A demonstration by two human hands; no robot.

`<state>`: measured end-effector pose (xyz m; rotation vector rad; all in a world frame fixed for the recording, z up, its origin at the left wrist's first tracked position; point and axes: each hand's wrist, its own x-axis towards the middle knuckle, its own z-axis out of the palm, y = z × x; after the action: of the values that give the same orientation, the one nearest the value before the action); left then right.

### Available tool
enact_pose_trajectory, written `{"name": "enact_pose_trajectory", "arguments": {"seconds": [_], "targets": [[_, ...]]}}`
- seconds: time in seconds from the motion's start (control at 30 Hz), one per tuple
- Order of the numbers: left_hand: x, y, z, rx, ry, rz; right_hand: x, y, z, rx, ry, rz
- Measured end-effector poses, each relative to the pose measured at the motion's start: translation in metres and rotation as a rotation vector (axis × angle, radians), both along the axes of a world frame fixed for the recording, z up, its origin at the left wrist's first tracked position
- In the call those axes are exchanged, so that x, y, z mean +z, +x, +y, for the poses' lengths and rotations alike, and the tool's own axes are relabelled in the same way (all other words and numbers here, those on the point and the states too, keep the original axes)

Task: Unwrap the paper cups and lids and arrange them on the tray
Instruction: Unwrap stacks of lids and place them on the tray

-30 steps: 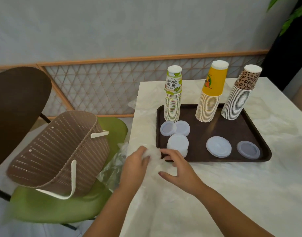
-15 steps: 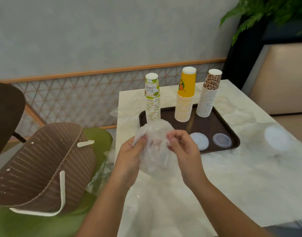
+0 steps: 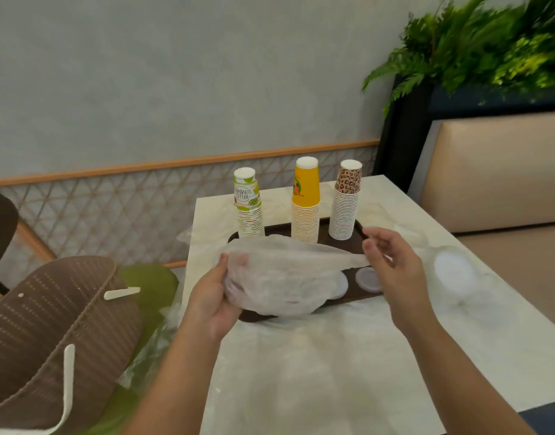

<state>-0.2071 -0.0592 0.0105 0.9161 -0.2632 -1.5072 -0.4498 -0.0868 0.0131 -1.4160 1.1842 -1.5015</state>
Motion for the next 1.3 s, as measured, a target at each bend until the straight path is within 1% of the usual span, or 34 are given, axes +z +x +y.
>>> {"name": "enact_pose_trajectory", "arguments": {"seconds": [0.07, 0.1, 0.17, 0.2, 0.23, 0.3, 0.37, 0.43, 0.47, 0.5, 0.57, 0.7, 0.77, 0.87, 0.97, 1.0, 1.03, 1.07, 1.1, 1.13, 1.17, 1.2, 1.23, 1.3], "targets": [[0.002, -0.017, -0.005, -0.039, -0.026, -0.028, 0.004, -0.012, 0.001, 0.128, -0.087, 0.269], [0.003, -0.026, -0.007, -0.06, -0.028, -0.03, 0.005, -0.016, 0.0, 0.193, -0.12, 0.436], [0.003, -0.044, -0.012, -0.105, -0.023, -0.028, 0.001, -0.021, -0.003, 0.22, -0.234, 0.755], [0.004, -0.05, -0.013, -0.123, -0.026, -0.031, -0.004, -0.022, -0.006, 0.208, -0.284, 0.82], [0.004, -0.057, -0.016, -0.138, -0.031, -0.04, -0.009, -0.026, -0.009, 0.2, -0.304, 0.803], [0.002, -0.067, -0.02, -0.144, -0.015, -0.097, -0.01, -0.036, -0.008, 0.171, -0.265, 0.696], [-0.004, -0.072, -0.024, -0.099, -0.001, -0.262, -0.006, -0.05, -0.006, 0.126, -0.178, 0.581], [-0.008, -0.072, -0.027, -0.063, -0.011, -0.437, -0.002, -0.067, -0.007, 0.065, -0.096, 0.519], [-0.009, -0.072, -0.028, -0.059, -0.019, -0.494, -0.001, -0.074, -0.009, 0.037, -0.069, 0.507], [-0.01, -0.072, -0.03, -0.058, -0.019, -0.513, 0.0, -0.081, -0.011, 0.023, -0.041, 0.48], [-0.01, -0.072, -0.033, -0.058, -0.02, -0.47, -0.001, -0.091, -0.015, 0.017, 0.01, 0.433], [-0.009, -0.07, -0.042, -0.083, 0.003, -0.187, -0.006, -0.101, -0.02, -0.054, 0.085, 0.308], [-0.011, -0.063, -0.047, -0.063, 0.055, -0.093, -0.007, -0.106, -0.021, -0.109, 0.139, 0.202], [-0.017, -0.052, -0.052, 0.001, 0.078, -0.067, -0.005, -0.116, -0.021, -0.144, 0.199, 0.079], [-0.022, -0.046, -0.054, 0.129, 0.141, -0.145, -0.007, -0.126, -0.024, -0.176, 0.219, 0.063], [-0.027, -0.043, -0.054, 0.217, 0.19, -0.219, -0.008, -0.129, -0.025, -0.191, 0.225, 0.057], [-0.032, -0.039, -0.054, 0.318, 0.238, -0.354, -0.008, -0.13, -0.026, -0.201, 0.233, 0.044], [-0.036, -0.038, -0.054, 0.418, 0.26, -0.552, -0.009, -0.132, -0.027, -0.208, 0.239, 0.028], [-0.037, -0.04, -0.054, 0.499, 0.225, -0.764, -0.008, -0.133, -0.026, -0.206, 0.241, 0.021], [-0.034, -0.048, -0.05, 0.553, 0.106, -0.95, -0.006, -0.132, -0.026, -0.198, 0.243, 0.024], [-0.026, -0.06, -0.046, 0.556, -0.072, -1.089, -0.005, -0.13, -0.025, -0.186, 0.243, 0.028], [-0.017, -0.074, -0.041, 0.494, -0.275, -1.199, -0.003, -0.127, -0.024, -0.176, 0.243, 0.029], [-0.008, -0.089, -0.038, 0.373, -0.454, -1.317, -0.001, -0.123, -0.024, -0.17, 0.246, 0.029], [-0.002, -0.115, -0.035, 0.063, -0.709, -1.605, 0.0, -0.118, -0.023, -0.165, 0.256, 0.033]]}}
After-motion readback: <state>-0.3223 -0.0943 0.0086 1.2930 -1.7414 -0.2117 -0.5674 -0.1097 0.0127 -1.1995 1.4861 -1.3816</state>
